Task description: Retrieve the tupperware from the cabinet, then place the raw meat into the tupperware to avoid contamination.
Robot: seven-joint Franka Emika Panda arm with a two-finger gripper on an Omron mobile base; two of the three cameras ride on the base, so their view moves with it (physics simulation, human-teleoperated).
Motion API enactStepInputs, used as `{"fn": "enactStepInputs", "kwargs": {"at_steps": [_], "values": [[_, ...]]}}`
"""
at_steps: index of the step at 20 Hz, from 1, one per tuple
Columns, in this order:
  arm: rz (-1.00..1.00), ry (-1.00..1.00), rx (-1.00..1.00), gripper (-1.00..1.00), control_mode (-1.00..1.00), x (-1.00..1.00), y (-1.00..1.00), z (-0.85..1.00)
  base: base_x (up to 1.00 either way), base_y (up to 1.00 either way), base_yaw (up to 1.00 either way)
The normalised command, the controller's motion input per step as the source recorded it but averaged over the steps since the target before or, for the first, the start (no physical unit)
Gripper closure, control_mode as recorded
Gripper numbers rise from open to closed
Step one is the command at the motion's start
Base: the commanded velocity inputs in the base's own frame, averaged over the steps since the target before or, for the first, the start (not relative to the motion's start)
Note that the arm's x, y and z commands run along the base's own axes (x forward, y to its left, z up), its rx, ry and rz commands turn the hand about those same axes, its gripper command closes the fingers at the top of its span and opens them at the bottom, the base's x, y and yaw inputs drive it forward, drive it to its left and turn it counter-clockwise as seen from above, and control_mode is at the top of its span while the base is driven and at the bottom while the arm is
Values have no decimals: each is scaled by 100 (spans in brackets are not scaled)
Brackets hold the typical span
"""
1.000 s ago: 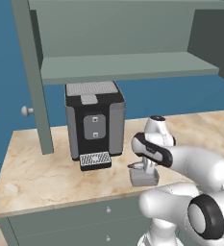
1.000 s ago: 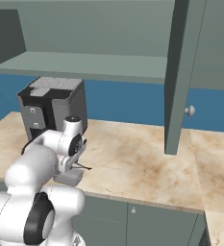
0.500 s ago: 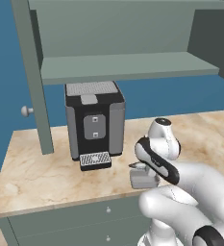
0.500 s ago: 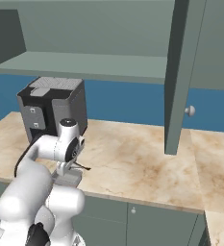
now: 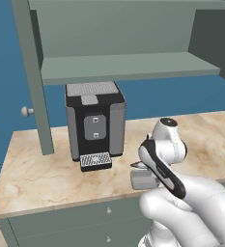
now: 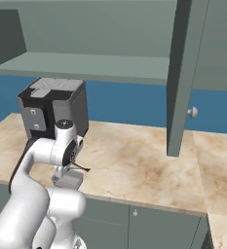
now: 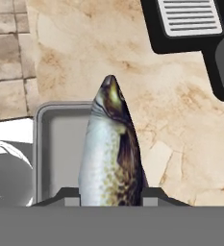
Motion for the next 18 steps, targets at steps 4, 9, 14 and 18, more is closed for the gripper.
{"fn": "enactStepInputs", "kwargs": {"at_steps": [4, 9, 14, 18], "values": [[0, 0, 0, 100, -100, -12, 12, -22, 0, 0, 0], [0, 1, 0, 100, -100, -6, 13, -27, 0, 0, 0], [0, 4, 0, 100, -100, -3, 8, -34, 0, 0, 0], [0, 9, -1, 100, -100, -10, 0, -38, 0, 0, 0]]}}
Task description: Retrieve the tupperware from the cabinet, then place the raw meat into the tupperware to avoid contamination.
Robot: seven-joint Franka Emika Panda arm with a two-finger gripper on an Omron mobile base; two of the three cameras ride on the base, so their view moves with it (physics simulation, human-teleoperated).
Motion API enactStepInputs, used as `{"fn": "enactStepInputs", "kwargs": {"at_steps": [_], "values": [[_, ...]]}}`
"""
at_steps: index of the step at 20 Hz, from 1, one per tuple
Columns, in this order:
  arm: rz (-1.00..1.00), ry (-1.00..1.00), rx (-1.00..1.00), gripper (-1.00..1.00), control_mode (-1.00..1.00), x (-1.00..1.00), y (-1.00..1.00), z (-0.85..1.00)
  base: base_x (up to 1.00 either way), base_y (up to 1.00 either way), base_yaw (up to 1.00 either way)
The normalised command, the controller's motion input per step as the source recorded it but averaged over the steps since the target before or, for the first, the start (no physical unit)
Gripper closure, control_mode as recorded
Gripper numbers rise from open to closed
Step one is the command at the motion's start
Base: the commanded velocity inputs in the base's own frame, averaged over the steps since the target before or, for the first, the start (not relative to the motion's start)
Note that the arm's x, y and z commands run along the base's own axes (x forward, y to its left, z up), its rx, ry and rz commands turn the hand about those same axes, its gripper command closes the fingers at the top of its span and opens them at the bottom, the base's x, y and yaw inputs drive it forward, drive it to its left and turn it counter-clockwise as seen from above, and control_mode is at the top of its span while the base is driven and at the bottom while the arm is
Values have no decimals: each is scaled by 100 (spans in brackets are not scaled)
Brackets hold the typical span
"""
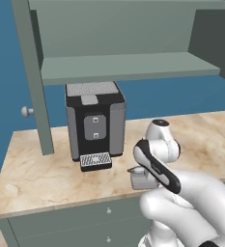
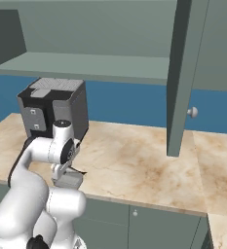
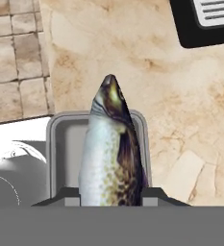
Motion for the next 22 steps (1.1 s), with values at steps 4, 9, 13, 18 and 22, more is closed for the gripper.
{"fn": "enactStepInputs", "kwargs": {"at_steps": [4, 9, 13, 18, 22], "values": [[0, 12, 0, 100, -100, -21, 0, -37, 0, 0, 0], [0, 11, -1, 100, -100, -16, 0, -39, 0, 0, 0], [0, 6, -1, 100, -100, 0, 0, -31, 0, 0, 0], [0, 3, -1, 100, -100, 0, -4, -25, 0, 0, 0], [0, 4, -1, 100, -100, 0, -9, -24, 0, 0, 0]]}}
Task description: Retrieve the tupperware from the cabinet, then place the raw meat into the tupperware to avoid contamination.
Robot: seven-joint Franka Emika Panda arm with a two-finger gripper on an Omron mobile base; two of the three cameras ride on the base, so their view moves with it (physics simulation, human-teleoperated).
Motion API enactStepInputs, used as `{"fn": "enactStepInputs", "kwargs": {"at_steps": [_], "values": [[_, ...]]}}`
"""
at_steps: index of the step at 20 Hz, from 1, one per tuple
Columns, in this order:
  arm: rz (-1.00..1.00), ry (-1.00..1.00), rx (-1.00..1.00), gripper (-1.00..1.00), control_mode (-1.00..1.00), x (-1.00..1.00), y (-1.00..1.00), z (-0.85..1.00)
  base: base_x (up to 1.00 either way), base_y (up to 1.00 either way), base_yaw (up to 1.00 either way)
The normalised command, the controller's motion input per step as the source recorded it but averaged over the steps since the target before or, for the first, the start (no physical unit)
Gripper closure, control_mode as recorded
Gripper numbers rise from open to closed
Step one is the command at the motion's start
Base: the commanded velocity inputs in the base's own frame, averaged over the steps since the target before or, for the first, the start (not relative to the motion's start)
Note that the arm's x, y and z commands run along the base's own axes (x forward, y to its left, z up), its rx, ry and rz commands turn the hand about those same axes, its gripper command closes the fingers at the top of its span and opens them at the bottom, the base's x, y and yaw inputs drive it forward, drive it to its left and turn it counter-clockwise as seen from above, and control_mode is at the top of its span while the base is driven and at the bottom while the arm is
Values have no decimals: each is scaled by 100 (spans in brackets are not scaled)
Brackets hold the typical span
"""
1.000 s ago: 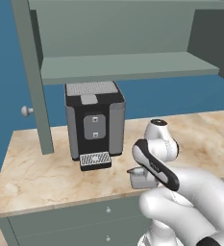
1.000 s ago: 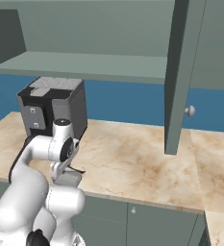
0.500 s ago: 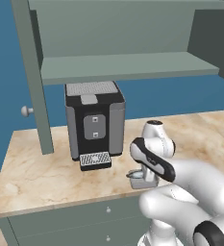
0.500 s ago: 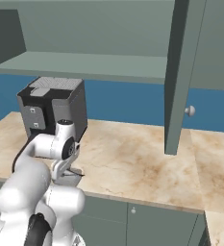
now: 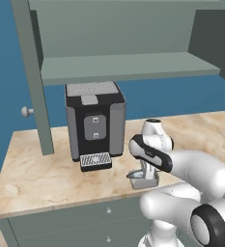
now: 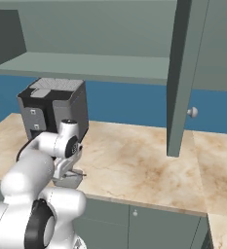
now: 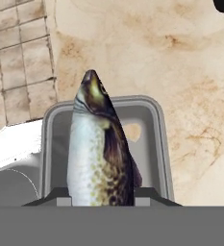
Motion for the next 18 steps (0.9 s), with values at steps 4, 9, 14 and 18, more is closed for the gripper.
{"fn": "enactStepInputs", "kwargs": {"at_steps": [4, 9, 14, 18], "values": [[0, 3, 0, 100, -100, 0, -11, -26, 0, 0, 0], [0, 4, 0, 100, -100, -16, -9, -23, 0, 0, 0], [0, 5, 0, 100, -100, -18, -2, -20, 0, 0, 0], [0, 3, 0, 100, -100, -15, 0, -12, 0, 0, 0]]}}
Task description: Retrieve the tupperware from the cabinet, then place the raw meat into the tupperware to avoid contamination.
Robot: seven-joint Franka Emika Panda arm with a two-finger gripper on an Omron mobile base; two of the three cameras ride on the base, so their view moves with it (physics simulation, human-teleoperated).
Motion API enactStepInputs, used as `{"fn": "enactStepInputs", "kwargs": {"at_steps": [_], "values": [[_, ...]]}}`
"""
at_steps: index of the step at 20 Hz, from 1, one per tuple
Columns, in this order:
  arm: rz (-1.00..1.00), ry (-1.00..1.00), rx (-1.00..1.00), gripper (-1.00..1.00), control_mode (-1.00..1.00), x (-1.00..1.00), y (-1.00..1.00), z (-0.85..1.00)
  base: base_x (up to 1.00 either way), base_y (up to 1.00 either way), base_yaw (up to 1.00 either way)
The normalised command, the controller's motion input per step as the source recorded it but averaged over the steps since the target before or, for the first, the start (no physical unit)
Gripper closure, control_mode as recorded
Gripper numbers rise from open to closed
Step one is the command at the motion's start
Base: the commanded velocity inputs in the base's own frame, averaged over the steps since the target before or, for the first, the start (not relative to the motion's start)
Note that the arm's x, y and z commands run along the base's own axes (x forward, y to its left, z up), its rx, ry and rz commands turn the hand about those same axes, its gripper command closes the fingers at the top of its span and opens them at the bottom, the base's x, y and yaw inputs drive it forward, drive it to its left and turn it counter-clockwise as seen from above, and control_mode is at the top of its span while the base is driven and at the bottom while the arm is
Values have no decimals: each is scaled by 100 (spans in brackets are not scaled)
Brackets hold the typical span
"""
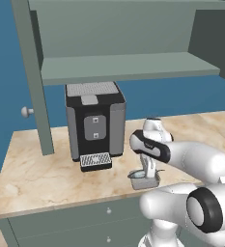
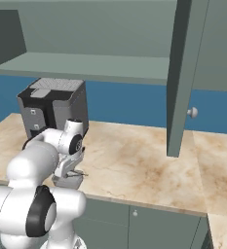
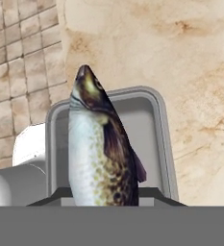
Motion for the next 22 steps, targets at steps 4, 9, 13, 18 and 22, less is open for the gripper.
{"fn": "enactStepInputs", "kwargs": {"at_steps": [4, 9, 13, 18, 22], "values": [[0, 0, 0, 100, -100, -10, -1, -2, 0, 0, 0], [0, 0, 0, 100, -100, -11, -4, 0, 0, 0, 0], [0, 0, 0, 100, -100, -13, -3, 0, 0, 0, 0], [0, 0, 0, 100, -100, -13, -5, 0, 0, 0, 0], [0, 0, 0, 100, -100, -14, -7, 0, 0, 0, 0]]}}
